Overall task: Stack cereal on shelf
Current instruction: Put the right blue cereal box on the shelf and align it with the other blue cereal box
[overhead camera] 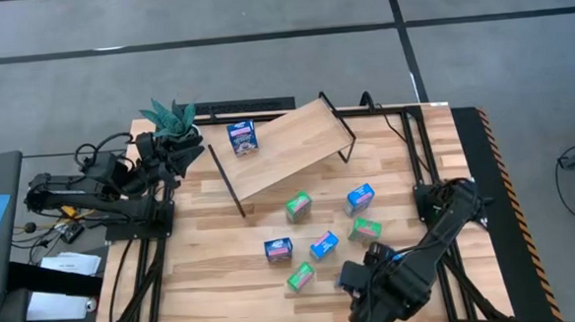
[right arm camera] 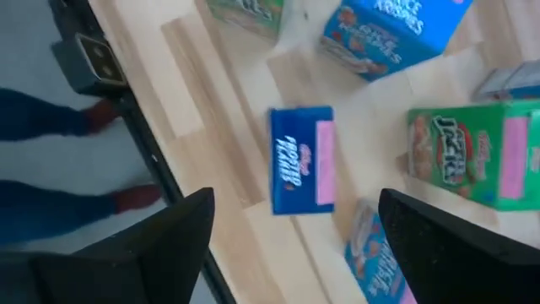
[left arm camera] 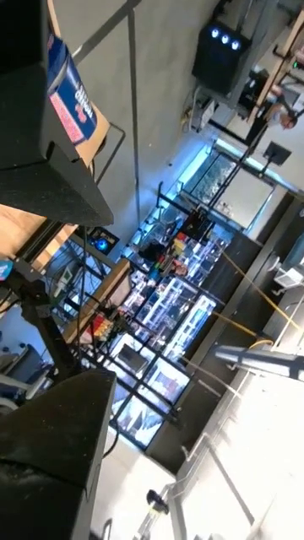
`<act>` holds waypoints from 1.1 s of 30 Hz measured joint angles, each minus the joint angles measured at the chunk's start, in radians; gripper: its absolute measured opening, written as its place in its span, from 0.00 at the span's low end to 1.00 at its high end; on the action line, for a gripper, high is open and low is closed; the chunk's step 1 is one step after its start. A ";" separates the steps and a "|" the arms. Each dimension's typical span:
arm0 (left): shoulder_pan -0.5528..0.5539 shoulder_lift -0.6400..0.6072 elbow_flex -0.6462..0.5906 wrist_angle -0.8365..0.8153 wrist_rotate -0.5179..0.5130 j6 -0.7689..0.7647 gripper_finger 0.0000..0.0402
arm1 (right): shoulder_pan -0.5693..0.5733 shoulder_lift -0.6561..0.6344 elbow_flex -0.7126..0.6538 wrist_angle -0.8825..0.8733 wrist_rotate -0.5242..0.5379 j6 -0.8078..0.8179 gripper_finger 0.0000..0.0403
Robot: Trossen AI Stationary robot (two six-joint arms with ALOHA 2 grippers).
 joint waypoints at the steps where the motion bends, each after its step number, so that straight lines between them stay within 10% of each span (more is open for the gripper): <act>1: 0.000 0.000 0.000 -0.001 0.004 0.000 0.70 | 0.000 0.000 0.000 -0.003 0.020 0.000 0.88; 16: 0.000 0.000 0.000 0.001 -0.060 -0.004 0.70 | 0.062 -0.420 -0.633 0.454 0.069 -0.162 0.87; 33: 0.000 0.001 0.000 -0.029 -0.083 -0.008 0.70 | 0.002 -0.321 -0.670 0.633 0.014 -0.176 0.90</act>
